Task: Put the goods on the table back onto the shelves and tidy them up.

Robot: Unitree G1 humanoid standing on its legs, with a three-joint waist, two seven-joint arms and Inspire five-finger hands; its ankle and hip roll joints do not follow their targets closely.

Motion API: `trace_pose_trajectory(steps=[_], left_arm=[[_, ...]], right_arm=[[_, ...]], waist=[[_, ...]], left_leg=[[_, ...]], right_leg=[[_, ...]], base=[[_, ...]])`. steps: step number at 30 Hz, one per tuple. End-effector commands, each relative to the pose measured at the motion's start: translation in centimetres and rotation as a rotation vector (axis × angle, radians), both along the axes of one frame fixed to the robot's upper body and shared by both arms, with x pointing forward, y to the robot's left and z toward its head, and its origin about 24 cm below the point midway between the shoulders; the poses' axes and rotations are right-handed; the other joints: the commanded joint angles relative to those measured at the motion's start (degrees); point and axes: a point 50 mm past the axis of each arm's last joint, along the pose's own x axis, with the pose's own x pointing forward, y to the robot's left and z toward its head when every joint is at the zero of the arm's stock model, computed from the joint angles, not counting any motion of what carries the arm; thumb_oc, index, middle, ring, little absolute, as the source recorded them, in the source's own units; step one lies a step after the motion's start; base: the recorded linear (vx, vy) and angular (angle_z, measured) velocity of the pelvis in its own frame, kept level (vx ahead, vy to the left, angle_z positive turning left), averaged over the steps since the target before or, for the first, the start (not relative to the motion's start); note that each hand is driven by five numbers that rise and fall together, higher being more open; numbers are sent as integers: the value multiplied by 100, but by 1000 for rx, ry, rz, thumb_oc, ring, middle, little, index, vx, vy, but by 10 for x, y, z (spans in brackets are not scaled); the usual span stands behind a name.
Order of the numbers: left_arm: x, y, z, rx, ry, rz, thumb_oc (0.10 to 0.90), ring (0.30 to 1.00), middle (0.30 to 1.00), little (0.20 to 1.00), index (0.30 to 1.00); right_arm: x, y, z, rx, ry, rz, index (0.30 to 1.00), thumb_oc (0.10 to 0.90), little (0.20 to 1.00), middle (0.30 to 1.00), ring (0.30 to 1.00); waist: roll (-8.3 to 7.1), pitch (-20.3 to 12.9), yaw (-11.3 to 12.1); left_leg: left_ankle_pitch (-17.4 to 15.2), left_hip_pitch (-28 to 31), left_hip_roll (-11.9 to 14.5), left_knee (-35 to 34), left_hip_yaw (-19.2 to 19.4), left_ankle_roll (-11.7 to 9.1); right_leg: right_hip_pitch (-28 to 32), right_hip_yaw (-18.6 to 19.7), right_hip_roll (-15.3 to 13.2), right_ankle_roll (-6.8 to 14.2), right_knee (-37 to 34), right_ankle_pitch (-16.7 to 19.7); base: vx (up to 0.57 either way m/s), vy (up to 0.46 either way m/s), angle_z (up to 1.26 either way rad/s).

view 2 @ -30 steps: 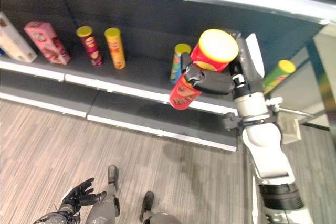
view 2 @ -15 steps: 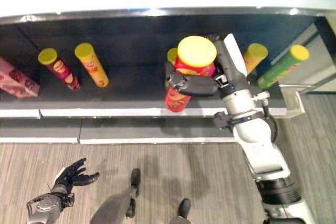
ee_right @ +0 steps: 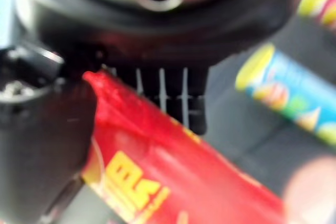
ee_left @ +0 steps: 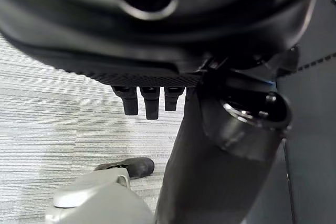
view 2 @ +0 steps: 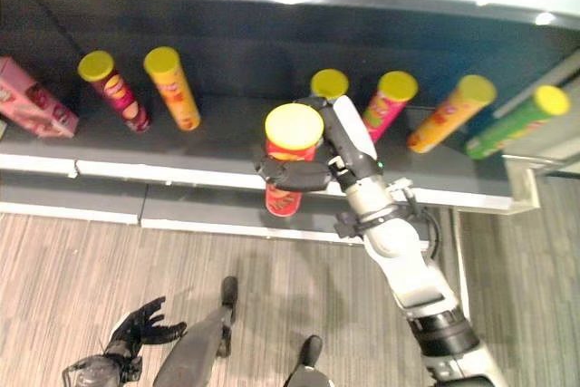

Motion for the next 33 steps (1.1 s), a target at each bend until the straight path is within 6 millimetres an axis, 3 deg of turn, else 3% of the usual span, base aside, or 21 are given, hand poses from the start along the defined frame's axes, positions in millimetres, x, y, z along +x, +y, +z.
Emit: trace_pose_trajectory(steps=[1,4,5,6,8,10,12,14,17,18,27,33], left_arm=[[-9,21,6,88,-12,21,800,900,900,900,900],[-8,19,7,98,-19,5,800,900,900,900,900],[-8,18,6,109,-17,-3,800,900,900,900,900],[-8,18,6,108,-17,-3,800,900,900,900,900],[-5,15,7,129,-29,-29,800,900,900,900,900],[-2,14,9,132,-39,-38,800,900,900,900,900],[11,8,16,142,-89,-81,800,900,900,900,900],[15,3,17,130,-104,-89,800,900,900,900,900],[16,0,17,126,-109,-108,800,900,900,900,900],[17,-2,17,124,-110,-117,800,900,900,900,900],[24,-7,22,120,-144,-140,800,900,900,900,900],[25,-11,23,107,-158,-134,800,900,900,900,900]], right_arm=[[3,-4,63,19,-372,-133,300,400,300,300,300],[15,-11,70,29,-430,-261,300,400,300,300,300],[20,-22,81,30,-510,-386,300,400,300,300,300],[20,-22,81,30,-511,-386,300,400,300,300,300],[27,-34,102,68,-628,-534,300,400,300,300,300],[27,-40,108,87,-666,-584,300,400,300,300,300],[18,-56,127,175,-795,-715,300,400,300,300,300],[22,-54,132,231,-793,-709,300,400,300,300,300],[25,-55,134,254,-791,-717,300,400,300,300,300],[24,-56,136,268,-802,-727,300,400,300,300,300],[20,-71,146,331,-850,-799,300,400,300,300,300],[22,-72,139,349,-822,-806,300,400,300,300,300]], waist=[[198,-190,178],[351,-68,332],[450,16,452],[451,15,451],[559,114,609],[593,129,648],[726,137,730],[773,133,786],[834,163,851],[840,127,871],[937,97,970],[984,100,990]], left_leg=[[-431,130,765,249,-162,-524],[-412,-7,686,275,-295,-489],[-399,-136,621,293,-379,-469],[-398,-142,620,294,-381,-468],[-375,-279,540,247,-406,-452],[-371,-349,504,255,-441,-447],[-387,-534,355,257,-557,-444],[-534,-602,297,265,-597,-466],[-414,-738,241,291,-571,-429],[-530,-712,227,262,-632,-484],[-505,-899,84,207,-704,-496],[-508,-975,27,182,-701,-480]], right_leg=[[-538,117,-388,67,693,185],[-646,0,-458,65,839,136],[-738,-95,-516,79,909,131],[-745,-96,-517,79,914,130],[-838,-214,-575,124,839,190],[-850,-239,-579,134,815,194],[-892,-312,-622,147,724,210],[-880,-272,-641,220,611,178],[-927,-389,-691,193,550,313],[-873,-351,-678,249,503,216],[-891,-509,-741,323,380,328],[-910,-524,-773,358,270,397]], base=[[-29,0,33],[-40,22,44],[-33,15,28],[-33,18,52],[-3,35,39],[36,28,-3],[93,30,15],[93,15,28],[28,16,5],[105,-34,1],[21,0,2],[22,16,2]])
